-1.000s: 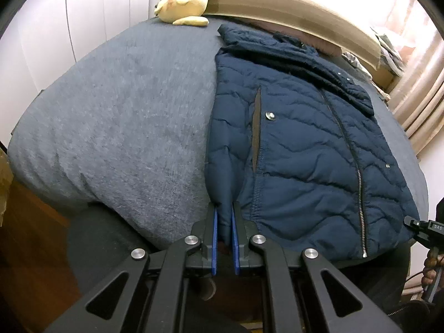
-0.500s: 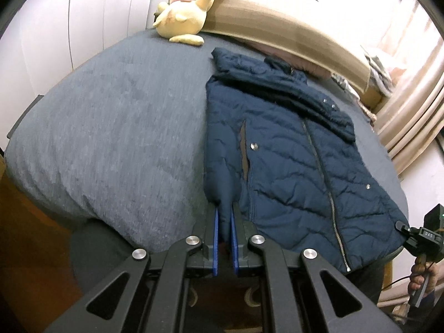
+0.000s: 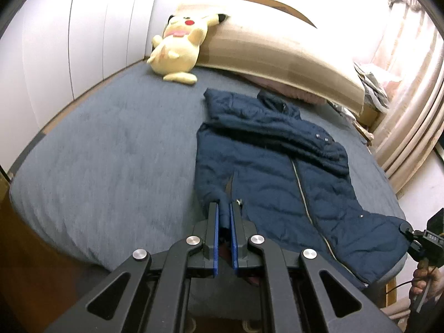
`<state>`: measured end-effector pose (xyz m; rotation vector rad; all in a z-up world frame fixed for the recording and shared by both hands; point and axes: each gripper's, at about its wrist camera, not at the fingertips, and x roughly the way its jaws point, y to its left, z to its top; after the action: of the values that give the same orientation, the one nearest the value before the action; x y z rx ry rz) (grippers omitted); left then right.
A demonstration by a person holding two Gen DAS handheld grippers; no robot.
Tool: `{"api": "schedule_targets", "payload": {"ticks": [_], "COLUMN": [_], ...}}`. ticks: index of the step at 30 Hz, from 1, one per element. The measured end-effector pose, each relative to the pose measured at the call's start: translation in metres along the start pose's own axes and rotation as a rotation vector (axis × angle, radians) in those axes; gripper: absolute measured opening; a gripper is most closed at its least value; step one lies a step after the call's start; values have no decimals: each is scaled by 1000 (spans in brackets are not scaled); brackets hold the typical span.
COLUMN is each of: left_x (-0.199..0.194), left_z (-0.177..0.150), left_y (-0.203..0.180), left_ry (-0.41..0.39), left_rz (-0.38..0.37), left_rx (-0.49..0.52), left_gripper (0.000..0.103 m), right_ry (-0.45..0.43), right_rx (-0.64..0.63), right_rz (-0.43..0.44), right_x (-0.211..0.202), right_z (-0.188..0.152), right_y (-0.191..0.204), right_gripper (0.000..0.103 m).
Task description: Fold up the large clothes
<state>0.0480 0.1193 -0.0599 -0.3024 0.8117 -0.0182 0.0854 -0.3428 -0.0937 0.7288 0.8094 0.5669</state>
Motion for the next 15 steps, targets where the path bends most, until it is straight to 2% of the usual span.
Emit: {"api": "schedule_targets", "payload": {"ticks": [15], "left_x": [6], "left_z": [24], "left_y": [-4], "left_ry": [-31], "left_rz": [15], "left_rx": [-14], "left_gripper": [7], "right_ry": [-70], "right_rx": [14], "right_rz": [29], "right_x": [3], "right_z": [27], "right_y": [7], "right_gripper": [11]}}
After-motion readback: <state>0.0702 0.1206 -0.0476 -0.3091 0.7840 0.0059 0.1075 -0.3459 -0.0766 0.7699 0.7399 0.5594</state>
